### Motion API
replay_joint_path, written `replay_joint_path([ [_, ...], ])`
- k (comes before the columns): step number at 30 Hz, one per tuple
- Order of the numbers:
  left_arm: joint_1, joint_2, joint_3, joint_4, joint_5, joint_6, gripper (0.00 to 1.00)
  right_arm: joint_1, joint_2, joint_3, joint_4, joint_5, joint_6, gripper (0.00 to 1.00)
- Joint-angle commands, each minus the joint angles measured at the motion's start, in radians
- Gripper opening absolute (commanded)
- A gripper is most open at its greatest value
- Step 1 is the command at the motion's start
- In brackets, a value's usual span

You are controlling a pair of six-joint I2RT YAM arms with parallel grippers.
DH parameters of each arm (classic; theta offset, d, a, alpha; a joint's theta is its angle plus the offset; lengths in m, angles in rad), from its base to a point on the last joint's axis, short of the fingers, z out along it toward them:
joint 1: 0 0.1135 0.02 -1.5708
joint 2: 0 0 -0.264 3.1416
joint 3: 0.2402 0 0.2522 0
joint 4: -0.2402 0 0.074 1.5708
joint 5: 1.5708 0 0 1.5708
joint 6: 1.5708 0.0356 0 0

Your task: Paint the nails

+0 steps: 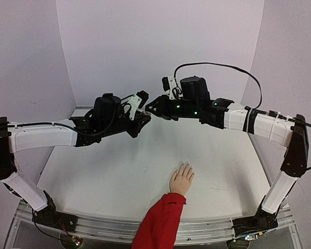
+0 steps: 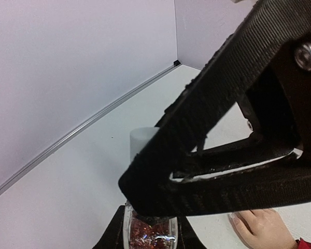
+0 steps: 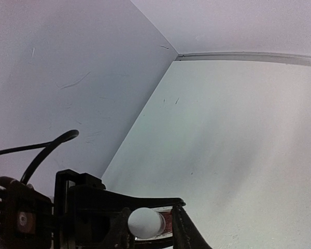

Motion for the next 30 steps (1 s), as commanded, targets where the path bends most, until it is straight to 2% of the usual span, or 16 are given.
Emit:
replay_joint_path([
  [1, -0.005, -0.007, 0.049, 0.053, 0.022, -0.009, 0.00, 0.003, 0.008, 0.039, 0.040, -0.006, -0.009, 0.18],
  [4, -0.005, -0.010, 0.056, 0.048, 0.068, -0.021, 0.00, 0.002, 0.003, 0.019, 0.049, -0.038, -0.043, 0.11],
  [6, 0.002, -0.018, 0.059, 0.047, 0.169, -0.030, 0.00, -0.007, -0.014, 0.000, 0.054, -0.067, -0.095, 0.00],
  [9, 0.062, -0.026, 0.069, 0.047, 0.504, -0.090, 0.00, -0.049, -0.056, -0.043, 0.073, -0.217, -0.217, 0.00],
  [10, 0.091, -0.020, 0.083, 0.048, 0.637, -0.128, 0.00, -0.073, -0.066, -0.060, 0.088, -0.328, -0.273, 0.00],
  [12, 0.156, 0.005, 0.128, 0.048, 0.949, -0.202, 0.00, -0.108, -0.072, -0.085, 0.107, -0.695, -0.399, 0.00],
  [13, 0.188, 0.025, 0.159, 0.048, 1.096, -0.246, 0.00, -0.112, -0.070, -0.092, 0.104, -0.982, -0.459, 0.00],
  [15, 0.207, 0.067, 0.223, 0.048, 1.369, -0.311, 0.00, -0.114, -0.061, -0.098, 0.094, -1.158, -0.474, 0.00],
  [17, 0.211, 0.090, 0.262, 0.048, 1.479, -0.361, 0.00, -0.114, -0.062, -0.107, 0.074, -1.204, -0.469, 0.00],
  [19, 0.211, 0.093, 0.267, 0.049, 1.492, -0.373, 0.00, -0.115, -0.085, -0.139, 0.069, -1.186, -0.492, 0.00],
  [25, 0.213, 0.086, 0.229, 0.050, 1.364, -0.337, 0.00, -0.118, -0.112, -0.148, 0.055, -1.076, -0.523, 0.00],
  [26, 0.213, 0.084, 0.224, 0.051, 1.328, -0.330, 0.00, -0.121, -0.117, -0.149, 0.051, -1.043, -0.525, 0.06],
  [28, 0.213, 0.066, 0.196, 0.049, 1.212, -0.300, 0.00, -0.135, -0.132, -0.156, 0.040, -0.943, -0.526, 0.31],
  [29, 0.213, 0.051, 0.176, 0.045, 1.106, -0.271, 0.00, -0.143, -0.144, -0.164, 0.039, -0.895, -0.527, 0.44],
  [30, 0.213, 0.032, 0.154, 0.041, 0.998, -0.249, 0.00, -0.149, -0.160, -0.174, 0.037, -0.836, -0.527, 0.52],
])
